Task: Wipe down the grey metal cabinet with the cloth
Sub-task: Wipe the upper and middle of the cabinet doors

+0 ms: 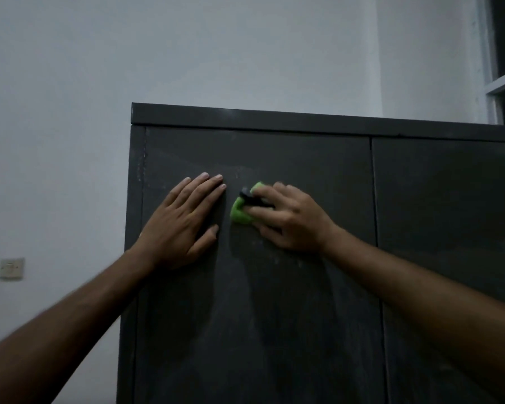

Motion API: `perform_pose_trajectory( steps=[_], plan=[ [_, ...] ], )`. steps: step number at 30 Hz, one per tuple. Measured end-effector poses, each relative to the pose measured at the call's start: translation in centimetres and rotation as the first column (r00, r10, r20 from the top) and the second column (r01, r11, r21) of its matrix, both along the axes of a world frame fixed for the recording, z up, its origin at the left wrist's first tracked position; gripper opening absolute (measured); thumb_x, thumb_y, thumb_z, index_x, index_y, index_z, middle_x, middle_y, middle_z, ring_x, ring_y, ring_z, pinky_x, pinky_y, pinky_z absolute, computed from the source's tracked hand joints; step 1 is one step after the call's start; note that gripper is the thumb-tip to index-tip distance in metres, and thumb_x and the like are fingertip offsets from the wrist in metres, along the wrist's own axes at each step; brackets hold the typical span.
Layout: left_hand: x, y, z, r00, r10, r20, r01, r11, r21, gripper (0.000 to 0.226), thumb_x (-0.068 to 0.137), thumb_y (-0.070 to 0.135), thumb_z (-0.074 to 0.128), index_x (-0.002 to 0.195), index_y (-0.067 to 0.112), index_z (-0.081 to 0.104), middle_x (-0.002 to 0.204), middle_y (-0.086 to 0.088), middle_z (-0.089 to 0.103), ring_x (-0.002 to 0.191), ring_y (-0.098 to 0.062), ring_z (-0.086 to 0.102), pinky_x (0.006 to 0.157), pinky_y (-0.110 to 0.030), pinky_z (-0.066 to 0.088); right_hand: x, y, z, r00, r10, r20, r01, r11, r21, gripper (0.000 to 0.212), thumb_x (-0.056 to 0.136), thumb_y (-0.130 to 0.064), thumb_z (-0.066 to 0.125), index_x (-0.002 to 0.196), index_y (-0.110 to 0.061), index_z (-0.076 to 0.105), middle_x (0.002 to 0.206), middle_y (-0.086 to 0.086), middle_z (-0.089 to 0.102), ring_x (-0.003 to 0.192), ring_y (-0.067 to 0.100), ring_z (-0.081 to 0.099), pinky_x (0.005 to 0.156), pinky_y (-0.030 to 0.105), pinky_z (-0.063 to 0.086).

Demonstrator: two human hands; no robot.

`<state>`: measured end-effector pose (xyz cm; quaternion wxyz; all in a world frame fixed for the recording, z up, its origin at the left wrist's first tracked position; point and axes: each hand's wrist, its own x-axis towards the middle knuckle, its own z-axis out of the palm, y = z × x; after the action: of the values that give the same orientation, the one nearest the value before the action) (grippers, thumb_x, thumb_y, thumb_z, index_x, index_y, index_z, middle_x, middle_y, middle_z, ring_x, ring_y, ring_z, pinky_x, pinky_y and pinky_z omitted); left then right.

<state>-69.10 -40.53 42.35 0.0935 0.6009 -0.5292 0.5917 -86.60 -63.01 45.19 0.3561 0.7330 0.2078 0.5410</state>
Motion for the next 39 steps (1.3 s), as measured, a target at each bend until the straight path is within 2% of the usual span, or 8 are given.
perform_pose_trajectory(
  steps=[6, 12, 16, 21, 25, 30, 35, 39],
  plan=[
    [0.6, 2.0, -0.7, 1.0, -0.002, -0.03, 0.001, 0.999, -0.045, 0.074, 0.102, 0.048, 0.038, 0.163, 0.007, 0.032, 0.172, -0.013, 0.026, 0.161, -0.029, 0.018, 0.132, -0.048, 0.015, -0.3, 0.5, 3.3, 0.955, -0.001, 0.298, -0.12, 0.913, 0.389, 0.028, 0.094, -0.031, 0.065, 0.118, -0.02, 0.074, 0.122, 0.012, 0.064, 0.093, 0.034, 0.058, 0.075, 0.046, 0.053],
    [1.9, 3.1, -1.1, 0.998, 0.062, -0.013, -0.062, 0.997, -0.042, 0.075, 0.102, 0.05, 0.038, 0.164, 0.009, 0.03, 0.172, -0.012, 0.025, 0.161, -0.029, 0.019, 0.132, -0.048, 0.016, 1.0, 1.3, 2.1, 1.0, -0.014, -0.024, 0.01, 0.991, -0.135, 0.029, 0.097, -0.03, 0.062, 0.122, -0.019, 0.07, 0.126, 0.016, 0.064, 0.091, 0.033, 0.06, 0.074, 0.041, 0.051],
    [2.5, 2.9, -1.4, 0.998, 0.066, -0.013, -0.066, 0.996, -0.054, 0.074, 0.104, 0.052, 0.035, 0.166, 0.012, 0.026, 0.174, -0.01, 0.021, 0.163, -0.027, 0.014, 0.133, -0.045, 0.011, 1.4, 2.2, 3.2, 0.926, -0.025, 0.376, -0.154, 0.885, 0.439, 0.029, 0.093, -0.03, 0.064, 0.119, -0.021, 0.072, 0.122, 0.013, 0.063, 0.093, 0.034, 0.058, 0.074, 0.046, 0.053],
    [3.0, 2.7, -1.4, 0.998, 0.062, 0.015, -0.06, 0.995, -0.074, 0.075, 0.104, 0.052, 0.035, 0.166, 0.012, 0.025, 0.174, -0.009, 0.02, 0.163, -0.025, 0.013, 0.133, -0.042, 0.009, 1.8, 2.7, 1.0, 1.0, 0.003, -0.03, -0.007, 0.993, -0.12, 0.03, 0.096, -0.03, 0.061, 0.121, -0.018, 0.071, 0.125, 0.016, 0.064, 0.091, 0.032, 0.059, 0.074, 0.041, 0.051],
    [3.2, 2.7, -1.5, 0.998, 0.057, 0.017, -0.055, 0.995, -0.08, 0.075, 0.104, 0.052, 0.034, 0.167, 0.013, 0.023, 0.175, -0.008, 0.02, 0.163, -0.024, 0.013, 0.133, -0.044, 0.011, 1.6, 3.0, 3.4, 0.94, -0.011, 0.341, -0.148, 0.887, 0.438, 0.028, 0.094, -0.031, 0.064, 0.117, -0.019, 0.074, 0.121, 0.012, 0.065, 0.093, 0.035, 0.059, 0.074, 0.046, 0.053],
    [3.2, 2.7, -1.5, 0.998, 0.062, 0.026, -0.059, 0.995, -0.084, 0.075, 0.103, 0.05, 0.036, 0.166, 0.011, 0.025, 0.174, -0.009, 0.021, 0.163, -0.026, 0.014, 0.132, -0.048, 0.016, 2.6, 3.5, 0.8, 0.995, -0.028, -0.092, 0.008, 0.977, -0.211, 0.031, 0.096, -0.032, 0.059, 0.122, -0.019, 0.071, 0.126, 0.015, 0.064, 0.09, 0.032, 0.059, 0.072, 0.04, 0.05],
    [3.2, 2.7, -1.5, 0.998, 0.064, 0.017, -0.062, 0.995, -0.082, 0.075, 0.104, 0.051, 0.035, 0.167, 0.012, 0.024, 0.175, -0.008, 0.02, 0.163, -0.026, 0.014, 0.132, -0.048, 0.015, 2.5, 3.9, 2.7, 0.943, -0.003, 0.333, -0.143, 0.9, 0.412, 0.028, 0.092, -0.031, 0.064, 0.117, -0.02, 0.073, 0.121, 0.012, 0.064, 0.092, 0.035, 0.059, 0.073, 0.045, 0.053],
    [3.2, 2.7, -1.5, 0.998, 0.055, 0.028, -0.053, 0.995, -0.084, 0.074, 0.104, 0.05, 0.035, 0.166, 0.01, 0.026, 0.174, -0.011, 0.021, 0.163, -0.027, 0.015, 0.132, -0.047, 0.015, 3.4, 4.5, 0.0, 0.996, 0.008, -0.094, -0.023, 0.987, -0.16, 0.034, 0.094, -0.033, 0.06, 0.124, -0.02, 0.068, 0.125, 0.015, 0.063, 0.089, 0.031, 0.058, 0.071, 0.038, 0.049]
  ],
)
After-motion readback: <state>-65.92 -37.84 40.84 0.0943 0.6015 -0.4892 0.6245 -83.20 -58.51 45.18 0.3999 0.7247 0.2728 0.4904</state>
